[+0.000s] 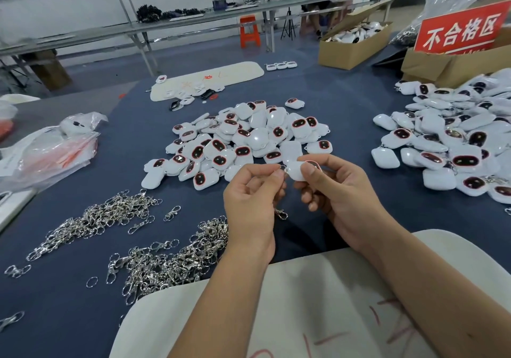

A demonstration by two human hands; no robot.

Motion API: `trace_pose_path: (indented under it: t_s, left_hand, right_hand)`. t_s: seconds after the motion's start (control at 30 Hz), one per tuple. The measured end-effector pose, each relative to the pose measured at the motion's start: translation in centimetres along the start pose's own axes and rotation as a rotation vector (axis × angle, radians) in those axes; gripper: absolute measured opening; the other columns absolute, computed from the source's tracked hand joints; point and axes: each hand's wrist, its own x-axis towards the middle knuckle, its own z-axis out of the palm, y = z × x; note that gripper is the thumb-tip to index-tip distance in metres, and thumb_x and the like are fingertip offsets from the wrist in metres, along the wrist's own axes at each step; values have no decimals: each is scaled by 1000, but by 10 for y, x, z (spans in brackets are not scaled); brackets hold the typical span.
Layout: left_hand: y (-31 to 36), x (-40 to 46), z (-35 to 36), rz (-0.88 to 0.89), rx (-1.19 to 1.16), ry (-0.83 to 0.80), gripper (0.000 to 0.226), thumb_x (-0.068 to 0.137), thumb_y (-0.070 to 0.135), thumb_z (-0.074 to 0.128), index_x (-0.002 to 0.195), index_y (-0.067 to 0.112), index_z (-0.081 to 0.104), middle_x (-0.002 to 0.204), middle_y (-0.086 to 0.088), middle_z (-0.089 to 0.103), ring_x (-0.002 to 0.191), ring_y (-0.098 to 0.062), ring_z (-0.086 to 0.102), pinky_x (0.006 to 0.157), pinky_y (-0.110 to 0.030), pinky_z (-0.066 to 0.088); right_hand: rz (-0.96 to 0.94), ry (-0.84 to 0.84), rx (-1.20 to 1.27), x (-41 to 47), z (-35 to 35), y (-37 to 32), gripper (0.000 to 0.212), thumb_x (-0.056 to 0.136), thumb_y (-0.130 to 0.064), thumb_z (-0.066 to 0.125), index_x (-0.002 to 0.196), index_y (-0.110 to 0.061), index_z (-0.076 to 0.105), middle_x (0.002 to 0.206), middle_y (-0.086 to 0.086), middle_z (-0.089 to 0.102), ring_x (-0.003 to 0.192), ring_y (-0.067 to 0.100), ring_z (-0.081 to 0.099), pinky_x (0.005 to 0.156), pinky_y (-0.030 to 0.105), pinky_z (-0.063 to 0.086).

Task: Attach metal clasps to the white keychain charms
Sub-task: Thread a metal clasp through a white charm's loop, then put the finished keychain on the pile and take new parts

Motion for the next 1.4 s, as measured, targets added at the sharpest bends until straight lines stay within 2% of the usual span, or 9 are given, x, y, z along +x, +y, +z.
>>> trace_pose_path:
  t_s: [0.17, 0.4, 0.63, 0.83, 1.03, 1.13, 1.2, 1.27, 1.4]
  left_hand:
    - [-1, 4, -6, 291, 446, -38, 25, 89, 1, 72, 77, 23, 70, 68, 6, 67, 60, -8, 53, 59, -21, 45]
    - [1, 6, -15, 619, 992, -191, 15, 86, 2, 65, 82, 16, 68, 79, 7, 64, 77, -15, 60, 72, -41, 51]
    - [-3, 4, -12, 300, 632, -49, 15, 88, 9, 76, 83, 23, 75, 74, 8, 73, 66, -12, 68, 64, -21, 55]
    - [-13, -5, 17, -8, 343, -39, 12, 91, 6, 70, 94, 17, 75, 82, -5, 78, 77, -18, 75, 77, -34, 61]
    - [-21, -6, 72, -126, 322, -120, 20, 92, 1, 62, 98, 12, 78, 94, -7, 79, 95, -26, 74, 95, -46, 58]
    - [-20, -6, 102, -122, 297, -233, 22, 96, 10, 58, 104, 9, 78, 103, -6, 78, 103, -27, 72, 99, -47, 56]
    - [-21, -5, 112, -14, 353, -274, 23, 98, 16, 56, 104, 14, 79, 105, 3, 77, 104, -15, 70, 99, -36, 54]
    - [-25, -7, 113, 140, 459, -240, 23, 98, 18, 56, 98, 19, 78, 98, 12, 76, 95, 0, 66, 90, -20, 51]
    - [-31, -4, 93, 398, 796, -103, 17, 92, 10, 59, 93, 14, 76, 96, 6, 73, 97, -12, 62, 93, -30, 46]
  right_hand:
    - [-24, 50, -17, 1, -2, 1, 44, 76, -37, 80, 108, -7, 73, 76, 12, 72, 55, 15, 61, 48, 20, 48]
    - [-53, 31, -124, 1, -3, 4, 26, 85, -39, 80, 99, -17, 77, 78, 11, 72, 57, 17, 62, 48, 22, 47]
    - [-42, 157, -100, 5, -5, 7, 22, 97, -27, 73, 107, -8, 74, 72, 11, 70, 54, 17, 60, 45, 23, 45]
    - [-82, 313, -87, 4, -3, 5, 26, 98, -30, 73, 110, -9, 62, 63, 4, 67, 48, 15, 55, 43, 24, 42]
    - [-217, 715, -150, 10, -20, -6, 24, 95, -38, 75, 94, -18, 62, 60, -3, 68, 49, 10, 60, 49, 25, 50]
    - [-333, 930, -143, 13, -38, -16, 24, 98, -34, 72, 115, -19, 64, 76, -2, 75, 67, 17, 73, 61, 34, 58]
    - [-431, 925, -17, 13, -46, -24, 54, 101, -22, 68, 148, -13, 45, 95, 8, 77, 81, 16, 77, 65, 27, 60]
    - [-415, 901, -63, 11, -51, -26, 73, 99, -12, 66, 162, -14, 28, 115, 12, 74, 93, 11, 76, 72, 21, 61]
    - [-349, 800, -625, 8, -45, -15, 35, 95, -4, 62, 130, -8, 62, 101, 1, 72, 87, 15, 73, 85, 26, 59]
